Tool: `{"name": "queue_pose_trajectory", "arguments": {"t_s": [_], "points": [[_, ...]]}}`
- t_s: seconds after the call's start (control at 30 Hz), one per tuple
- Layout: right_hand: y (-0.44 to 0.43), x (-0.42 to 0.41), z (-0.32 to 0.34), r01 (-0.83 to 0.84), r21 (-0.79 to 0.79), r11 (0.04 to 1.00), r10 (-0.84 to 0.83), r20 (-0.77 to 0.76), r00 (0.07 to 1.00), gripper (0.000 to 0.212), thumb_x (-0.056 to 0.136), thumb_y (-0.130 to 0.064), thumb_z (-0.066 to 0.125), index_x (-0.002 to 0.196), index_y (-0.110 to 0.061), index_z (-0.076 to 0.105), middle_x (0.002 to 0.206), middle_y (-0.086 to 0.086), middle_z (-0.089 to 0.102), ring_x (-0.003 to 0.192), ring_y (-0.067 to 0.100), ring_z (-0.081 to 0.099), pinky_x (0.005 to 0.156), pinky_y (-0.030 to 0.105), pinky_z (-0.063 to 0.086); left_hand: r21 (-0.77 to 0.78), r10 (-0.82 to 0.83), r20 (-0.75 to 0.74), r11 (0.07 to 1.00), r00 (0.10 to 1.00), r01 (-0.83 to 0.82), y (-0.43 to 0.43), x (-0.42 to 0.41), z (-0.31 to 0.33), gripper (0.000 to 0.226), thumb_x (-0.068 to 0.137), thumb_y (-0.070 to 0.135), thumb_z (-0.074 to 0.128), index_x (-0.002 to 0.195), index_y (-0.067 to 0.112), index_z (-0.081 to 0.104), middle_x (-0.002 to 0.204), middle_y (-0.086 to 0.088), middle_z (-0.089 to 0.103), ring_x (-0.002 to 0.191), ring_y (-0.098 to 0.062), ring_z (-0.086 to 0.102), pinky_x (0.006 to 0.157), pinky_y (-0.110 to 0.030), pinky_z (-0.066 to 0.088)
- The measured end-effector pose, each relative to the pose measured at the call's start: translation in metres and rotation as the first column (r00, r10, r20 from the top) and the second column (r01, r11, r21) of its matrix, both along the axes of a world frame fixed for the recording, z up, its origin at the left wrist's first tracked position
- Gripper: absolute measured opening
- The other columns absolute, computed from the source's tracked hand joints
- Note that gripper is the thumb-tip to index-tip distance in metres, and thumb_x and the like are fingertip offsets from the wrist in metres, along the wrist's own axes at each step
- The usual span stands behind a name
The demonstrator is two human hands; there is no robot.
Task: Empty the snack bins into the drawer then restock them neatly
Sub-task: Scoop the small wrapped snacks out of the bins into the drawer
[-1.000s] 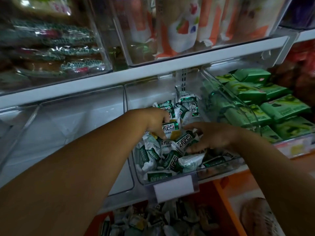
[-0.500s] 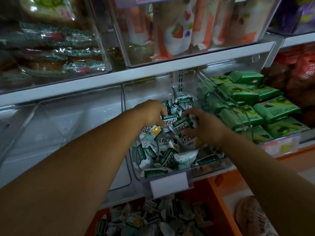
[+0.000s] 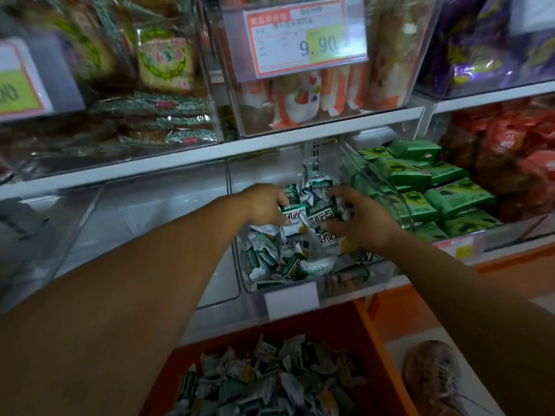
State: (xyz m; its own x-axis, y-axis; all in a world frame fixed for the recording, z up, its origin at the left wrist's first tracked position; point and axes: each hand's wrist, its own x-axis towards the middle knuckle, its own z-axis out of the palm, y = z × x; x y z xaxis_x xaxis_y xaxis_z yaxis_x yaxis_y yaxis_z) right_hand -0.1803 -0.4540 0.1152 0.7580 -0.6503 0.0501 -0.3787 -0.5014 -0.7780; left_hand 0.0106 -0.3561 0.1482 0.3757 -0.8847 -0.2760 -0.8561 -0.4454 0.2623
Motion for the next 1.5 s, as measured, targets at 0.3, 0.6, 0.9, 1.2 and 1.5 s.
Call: {"name": "queue_pose_trajectory", "arguments": {"t_s": [0.3, 0.6, 0.9, 1.2, 1.5], "points": [[-0.001, 0.000, -0.012, -0.059, 0.030, 0.998, 0.062, -0.140, 0.988, 0.059, 0.086, -0.029, 0.071, 0.137, -0.029, 0.043, 0.138, 0.010, 0.050, 0.104, 0.023, 0.055, 0.079, 0.029, 0.047, 0.199, -0.040, -0.025, 0.979, 0.999, 0.044, -0.015, 0.007, -0.023, 0.055, 0.096, 0.039, 0.059, 0.146, 0.026, 0.041, 0.157, -0.004, 0.032, 0.136, -0.026, 0.040, 0.109, -0.036, 0.039], [0.001, -0.001, -0.015, -0.032, -0.017, 0.999, 0.029, -0.119, 0.992, 0.061, 0.086, -0.028, 0.071, 0.140, -0.028, 0.041, 0.140, 0.007, 0.050, 0.121, 0.022, 0.052, 0.081, 0.023, 0.040, -0.070, 0.078, -0.159, 0.993, 0.984, -0.090, -0.012, 0.000, -0.029, 0.054, 0.087, 0.021, 0.073, 0.137, 0.022, 0.052, 0.147, -0.014, 0.043, 0.121, -0.033, 0.053, 0.089, -0.038, 0.053], [0.032, -0.016, 0.021, 0.121, -0.111, 0.986, -0.101, 0.170, 0.980, 0.059, 0.088, -0.030, 0.069, 0.139, -0.029, 0.041, 0.130, 0.006, 0.054, 0.114, 0.022, 0.053, 0.082, 0.028, 0.041, -0.413, 0.058, -0.117, 0.905, 0.991, -0.101, 0.023, -0.023, 0.017, 0.055, 0.087, 0.034, 0.072, 0.138, 0.023, 0.052, 0.145, -0.006, 0.050, 0.127, -0.023, 0.051, 0.093, -0.025, 0.043], [0.126, -0.086, 0.036, -0.012, -0.035, 0.999, 0.015, 0.099, 0.995, 0.042, 0.087, -0.038, 0.067, 0.122, -0.043, 0.044, 0.099, 0.005, 0.055, 0.085, 0.029, 0.058, 0.067, 0.040, 0.051, -0.363, -0.011, -0.092, 0.932, 0.996, -0.023, 0.154, -0.079, 0.052, 0.053, 0.089, 0.038, 0.069, 0.138, 0.027, 0.051, 0.145, -0.001, 0.051, 0.129, -0.021, 0.050, 0.107, -0.036, 0.041], [0.170, -0.106, -0.085, -0.063, 0.187, 0.980, 0.124, -0.338, 0.933, 0.047, 0.091, -0.030, 0.066, 0.131, -0.028, 0.042, 0.112, 0.002, 0.052, 0.080, 0.013, 0.057, 0.061, 0.022, 0.045, -0.052, 0.090, -0.288, 0.993, 0.953, -0.110, 0.233, -0.108, -0.075, 0.042, 0.086, 0.037, 0.072, 0.126, 0.029, 0.060, 0.128, 0.003, 0.062, 0.106, -0.014, 0.060, 0.090, -0.031, 0.050]]}}
